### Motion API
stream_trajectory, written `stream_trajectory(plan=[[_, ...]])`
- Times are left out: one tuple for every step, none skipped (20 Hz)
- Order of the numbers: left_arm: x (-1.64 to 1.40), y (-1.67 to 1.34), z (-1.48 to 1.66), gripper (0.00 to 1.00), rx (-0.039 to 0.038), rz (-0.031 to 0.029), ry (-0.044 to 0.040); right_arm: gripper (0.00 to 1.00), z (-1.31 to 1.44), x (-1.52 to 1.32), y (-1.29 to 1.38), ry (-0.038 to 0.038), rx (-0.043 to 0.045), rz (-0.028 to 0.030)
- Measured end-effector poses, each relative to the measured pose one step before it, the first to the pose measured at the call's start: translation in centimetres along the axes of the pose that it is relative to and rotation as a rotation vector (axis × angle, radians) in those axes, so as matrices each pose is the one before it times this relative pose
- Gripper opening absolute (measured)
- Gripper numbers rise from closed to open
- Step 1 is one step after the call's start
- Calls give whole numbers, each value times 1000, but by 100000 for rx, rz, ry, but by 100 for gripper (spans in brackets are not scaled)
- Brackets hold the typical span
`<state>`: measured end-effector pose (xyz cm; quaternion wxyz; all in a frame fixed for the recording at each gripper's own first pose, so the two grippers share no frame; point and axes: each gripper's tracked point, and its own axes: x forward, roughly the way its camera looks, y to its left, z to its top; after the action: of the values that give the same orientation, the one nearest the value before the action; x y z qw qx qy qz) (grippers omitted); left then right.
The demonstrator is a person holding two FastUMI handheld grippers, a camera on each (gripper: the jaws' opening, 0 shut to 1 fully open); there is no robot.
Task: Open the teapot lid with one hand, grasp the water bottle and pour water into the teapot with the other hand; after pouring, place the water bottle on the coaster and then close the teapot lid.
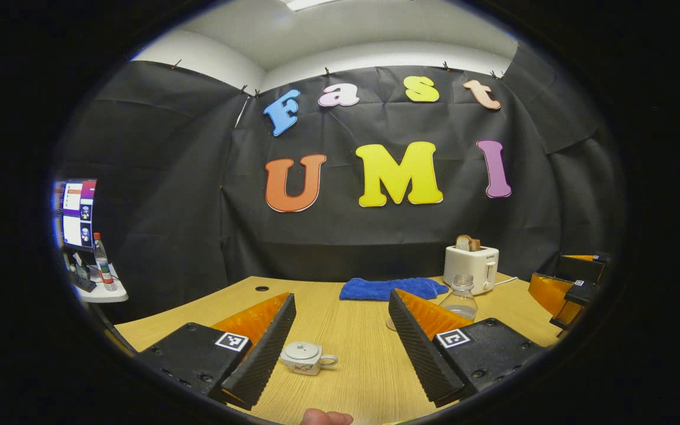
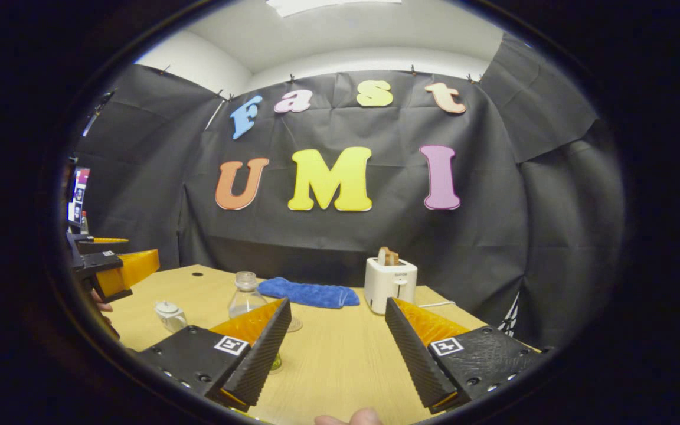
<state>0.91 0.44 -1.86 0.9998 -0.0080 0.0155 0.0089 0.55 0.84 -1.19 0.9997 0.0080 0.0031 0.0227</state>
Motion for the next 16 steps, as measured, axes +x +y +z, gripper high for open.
stream_trajectory(plan=[[144,178,-468,99,395,-62,747,95,-362,399,-118,424,310,101],[18,112,-510,99,-98,-155,1043,98,-401,290,-210,341,167,90],[-59,158,-674,99,-444,-225,1192,96,-234,197,-68,480,70,246],[-58,283,-696,99,-349,225,1314,96,-456,168,149,627,88,599],[-68,430,-428,99,153,530,862,96,-502,190,167,1067,5,1193],[52,539,-285,99,334,917,358,96,-402,124,159,1005,311,1035],[227,431,-602,99,484,351,1007,96,-419,101,45,890,509,715],[301,322,-559,99,44,121,1501,96,-264,155,-50,709,207,379],[307,333,-757,99,-322,117,1986,96,-202,20,-36,133,112,191],[340,362,-505,99,-500,73,1602,96,-73,114,-133,70,201,-193],[443,242,-353,99,-490,-310,1043,96,-255,138,-24,282,402,22],[516,180,-314,99,-449,-392,1320,96,-183,121,-90,642,396,132],[512,372,-439,99,-114,170,1774,96,-352,35,-74,659,375,78],[640,322,-754,99,-470,271,2314,96,-289,91,-513,648,503,-597],[619,168,-338,100,-385,34,1389,97,-247,117,-280,475,362,-617],[612,48,-210,99,41,71,707,97,-280,31,-290,723,139,-339]])
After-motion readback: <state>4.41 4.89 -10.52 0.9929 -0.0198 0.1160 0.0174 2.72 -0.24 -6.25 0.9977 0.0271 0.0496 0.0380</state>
